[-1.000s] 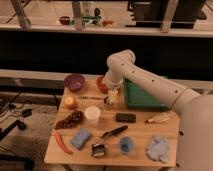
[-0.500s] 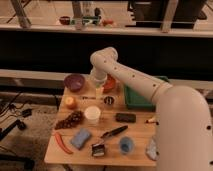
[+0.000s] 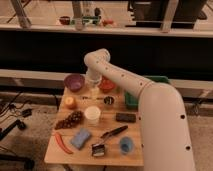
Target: Place fork in tray
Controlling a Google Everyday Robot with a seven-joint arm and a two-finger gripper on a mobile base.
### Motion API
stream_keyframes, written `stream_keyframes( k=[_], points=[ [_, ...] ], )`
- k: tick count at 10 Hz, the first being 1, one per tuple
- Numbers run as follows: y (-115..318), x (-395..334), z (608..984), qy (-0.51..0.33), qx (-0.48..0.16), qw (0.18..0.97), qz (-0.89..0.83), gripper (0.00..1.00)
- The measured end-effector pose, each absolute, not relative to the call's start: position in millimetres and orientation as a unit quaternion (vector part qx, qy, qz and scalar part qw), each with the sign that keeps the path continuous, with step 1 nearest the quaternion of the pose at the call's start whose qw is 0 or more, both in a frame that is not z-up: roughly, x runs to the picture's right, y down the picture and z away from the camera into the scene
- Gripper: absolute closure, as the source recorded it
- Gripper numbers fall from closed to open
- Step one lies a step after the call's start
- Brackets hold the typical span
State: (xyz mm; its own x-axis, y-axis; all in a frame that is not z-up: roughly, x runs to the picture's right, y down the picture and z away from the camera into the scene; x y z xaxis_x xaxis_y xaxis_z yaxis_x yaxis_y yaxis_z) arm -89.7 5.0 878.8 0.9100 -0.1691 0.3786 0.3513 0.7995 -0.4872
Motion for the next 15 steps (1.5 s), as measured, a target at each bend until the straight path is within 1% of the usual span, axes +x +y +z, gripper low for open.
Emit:
stream_keyframes(
  k=[2, 9, 13, 15],
  points=[
    [12.3, -97.4, 887.5, -0.156, -0.293, 0.933, -0.142, 0.20],
    [11.9, -95.7, 889.1, -0.153, -0.293, 0.933, -0.141, 0.20],
    [25.0, -138.0, 909.6, -0.142, -0.310, 0.927, -0.155, 0.20],
    [27.2, -142.9, 915.4, -0.134, -0.312, 0.929, -0.145, 0.20]
  ],
)
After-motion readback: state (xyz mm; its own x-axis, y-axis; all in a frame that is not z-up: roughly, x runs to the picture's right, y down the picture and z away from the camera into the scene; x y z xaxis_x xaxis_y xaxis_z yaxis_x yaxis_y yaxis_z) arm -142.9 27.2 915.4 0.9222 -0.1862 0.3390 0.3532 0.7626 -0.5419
